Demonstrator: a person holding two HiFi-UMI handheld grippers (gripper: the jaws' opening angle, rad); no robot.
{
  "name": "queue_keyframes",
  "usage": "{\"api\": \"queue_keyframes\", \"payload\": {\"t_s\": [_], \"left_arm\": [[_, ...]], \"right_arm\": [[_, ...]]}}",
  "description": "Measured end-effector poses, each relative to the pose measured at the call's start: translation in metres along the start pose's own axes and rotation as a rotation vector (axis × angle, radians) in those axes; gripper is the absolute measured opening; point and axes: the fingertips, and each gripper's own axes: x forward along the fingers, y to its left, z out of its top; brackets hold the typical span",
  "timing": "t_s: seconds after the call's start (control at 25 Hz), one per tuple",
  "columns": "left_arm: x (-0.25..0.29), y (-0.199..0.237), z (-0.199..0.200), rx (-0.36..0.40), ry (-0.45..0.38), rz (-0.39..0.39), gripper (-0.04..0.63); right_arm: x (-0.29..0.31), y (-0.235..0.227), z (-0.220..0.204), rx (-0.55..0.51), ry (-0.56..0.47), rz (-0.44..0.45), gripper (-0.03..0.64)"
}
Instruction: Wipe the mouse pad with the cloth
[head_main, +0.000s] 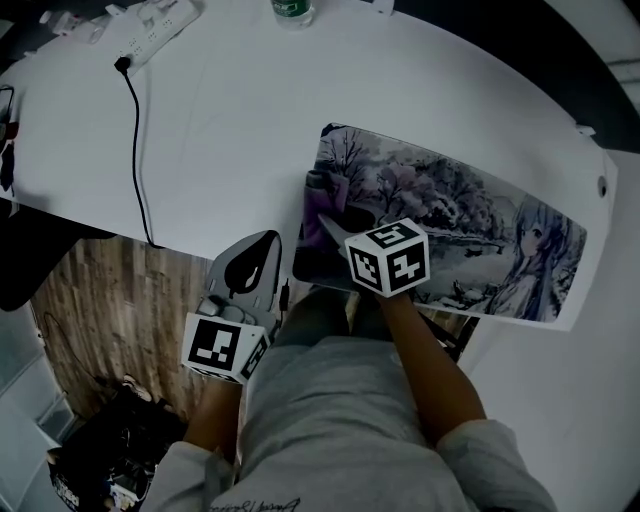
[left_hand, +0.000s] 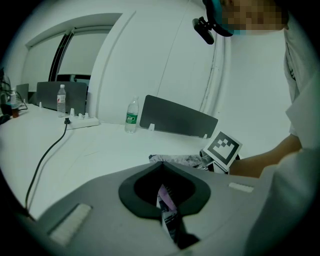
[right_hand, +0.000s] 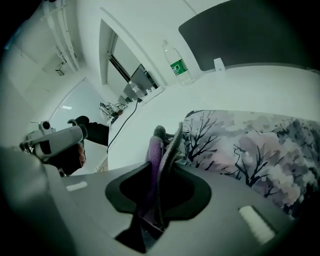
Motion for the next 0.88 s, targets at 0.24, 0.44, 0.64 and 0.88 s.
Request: {"api": "queue_keyframes", "payload": {"t_s": [0.24, 0.44, 0.64, 0.88], "left_arm": [[0.006, -0.013, -0.004, -0.002, 0.0, -0.019, 0.02], [0.012, -0.026, 0.002, 0.013, 0.005, -0.021, 0.019], [0.021, -0.049, 0.0, 0.028, 0.016, -0.034, 0.02], [0.037, -0.087, 0.001, 0.049, 0.02, -0.075, 0.02]], "right_arm": [[-0.003, -0.004, -0.003, -0.053, 0.005, -0.032, 0.098], [-0.015, -0.015, -0.009, -0.049, 0.003, -0.046, 0.101], [-0.035, -0.033, -0.017, -0.037, -0.002, -0.055, 0.101], [-0.066, -0.061, -0.031, -0.005, -0.013, -0.077, 0.101]]}}
